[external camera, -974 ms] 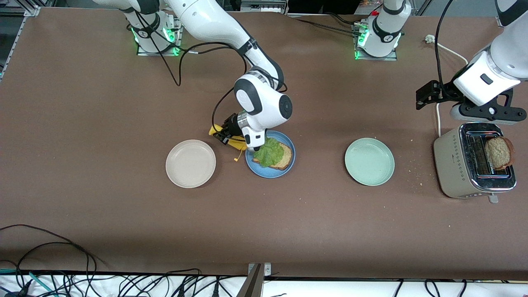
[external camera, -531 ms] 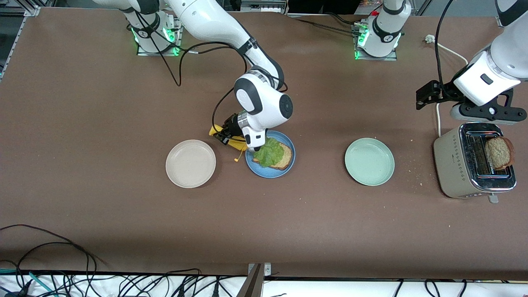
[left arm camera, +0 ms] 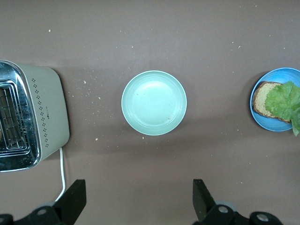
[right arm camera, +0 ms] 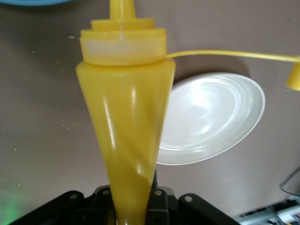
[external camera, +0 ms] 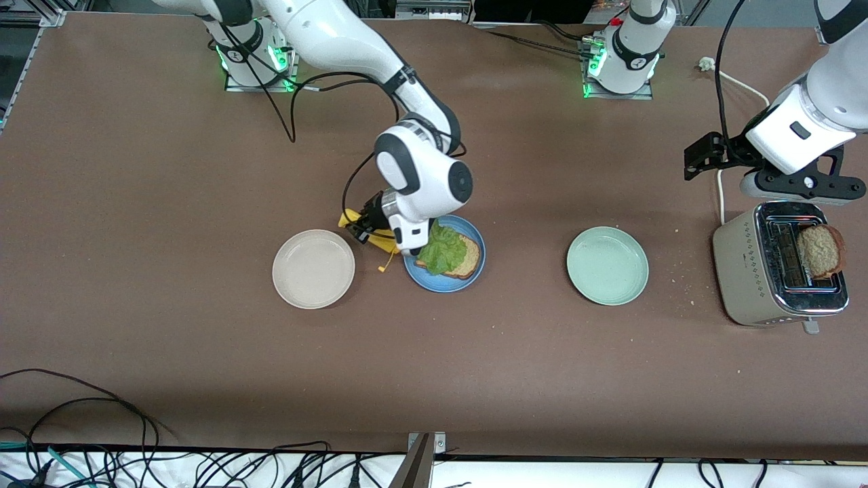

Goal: Make sandwich in blue plate with both arms
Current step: 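Carry the yellow bottle back and set it upright on the table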

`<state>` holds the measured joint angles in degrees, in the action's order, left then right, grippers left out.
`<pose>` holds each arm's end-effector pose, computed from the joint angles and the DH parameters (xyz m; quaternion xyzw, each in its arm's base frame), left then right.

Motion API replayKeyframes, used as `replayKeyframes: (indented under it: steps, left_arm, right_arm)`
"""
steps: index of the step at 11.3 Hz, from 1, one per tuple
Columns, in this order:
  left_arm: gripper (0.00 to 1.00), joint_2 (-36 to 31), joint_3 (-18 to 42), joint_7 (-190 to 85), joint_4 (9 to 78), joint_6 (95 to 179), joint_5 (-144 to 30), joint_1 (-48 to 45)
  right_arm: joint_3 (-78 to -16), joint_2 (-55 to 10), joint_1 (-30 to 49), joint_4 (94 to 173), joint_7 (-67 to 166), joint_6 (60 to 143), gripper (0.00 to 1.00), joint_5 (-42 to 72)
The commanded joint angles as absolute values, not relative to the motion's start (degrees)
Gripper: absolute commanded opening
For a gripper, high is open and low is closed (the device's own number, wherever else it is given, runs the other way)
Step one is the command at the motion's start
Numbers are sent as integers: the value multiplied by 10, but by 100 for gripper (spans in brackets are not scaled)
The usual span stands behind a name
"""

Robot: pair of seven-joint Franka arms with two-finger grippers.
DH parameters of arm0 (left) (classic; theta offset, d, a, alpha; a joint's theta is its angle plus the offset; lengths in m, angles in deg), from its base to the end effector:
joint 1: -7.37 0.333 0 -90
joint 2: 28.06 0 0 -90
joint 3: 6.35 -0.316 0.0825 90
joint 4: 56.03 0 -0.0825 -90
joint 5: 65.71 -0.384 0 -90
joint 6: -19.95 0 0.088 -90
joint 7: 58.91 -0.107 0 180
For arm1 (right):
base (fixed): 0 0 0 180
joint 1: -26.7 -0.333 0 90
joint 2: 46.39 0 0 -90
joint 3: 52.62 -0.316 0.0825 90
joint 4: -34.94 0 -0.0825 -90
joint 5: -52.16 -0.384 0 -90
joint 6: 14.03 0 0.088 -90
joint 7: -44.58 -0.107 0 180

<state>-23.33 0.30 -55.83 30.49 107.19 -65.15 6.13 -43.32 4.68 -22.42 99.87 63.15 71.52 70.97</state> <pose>0.5689 -0.0771 0.6027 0.9985 -0.0420 -0.0355 0.0063 0.5450 0.4478 0.2517 0.8001 0.4951 -0.2044 0.2702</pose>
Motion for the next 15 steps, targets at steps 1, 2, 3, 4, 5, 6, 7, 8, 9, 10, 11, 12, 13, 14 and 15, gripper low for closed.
replayKeyframes:
  steps: [1, 2, 3, 4, 5, 6, 7, 8, 9, 10, 11, 12, 13, 14, 15]
  left_arm:
    - [100, -234, 3, -564, 299, 1063, -651, 63]
    - [100, -234, 3, -564, 299, 1063, -651, 64]
    - [100, -234, 2, -564, 300, 1063, -651, 64]
    - [100, -234, 3, -564, 300, 1063, -652, 64]
    - [100, -233, 2, -564, 300, 1063, -651, 64]
    - [100, -233, 2, -564, 301, 1063, -651, 65]
    - [100, -233, 2, -564, 301, 1063, -651, 67]
    - [100, -232, 2, -564, 302, 1063, -652, 68]
    - [100, -231, 2, -563, 303, 1063, -653, 68]
    - [100, -228, 2, -563, 304, 1063, -654, 68]
    - [100, -226, 0, -563, 304, 1063, -654, 71]
    - [100, -226, 0, -564, 304, 1063, -654, 75]
    - [100, -226, 0, -563, 304, 1063, -654, 75]
    - [100, -226, 1, -564, 303, 1063, -654, 75]
    - [100, -226, 1, -564, 303, 1063, -654, 75]
  right_arm:
    - [-595, -36, -8, 1007, 707, 707, 0, 698]
    - [-623, -44, 49, 1007, 746, 707, 0, 684]
    - [-633, -51, 87, 1007, 789, 707, 0, 659]
    - [-634, -53, 119, 1003, 835, 706, 0, 626]
    - [-636, -50, 154, 1002, 877, 707, 0, 589]
    - [-643, -47, 191, 1001, 916, 708, 0, 542]
    - [-644, -46, 222, 1000, 958, 708, 0, 506]
    - [-644, -46, 249, 1000, 1009, 707, 0, 472]
    - [-644, -41, 276, 1000, 1067, 706, 0, 439]
    - [-644, -36, 300, 999, 1121, 706, 0, 409]
    - [-644, -28, 325, 1000, 1171, 705, 0, 379]
    - [-644, -18, 352, 1000, 1220, 703, 0, 351]
    - [-644, -6, 378, 1000, 1270, 702, 0, 328]
    - [-644, 4, 400, 1000, 1319, 701, 0, 309]
    - [-644, 17, 416, 1000, 1363, 699, 0, 294]
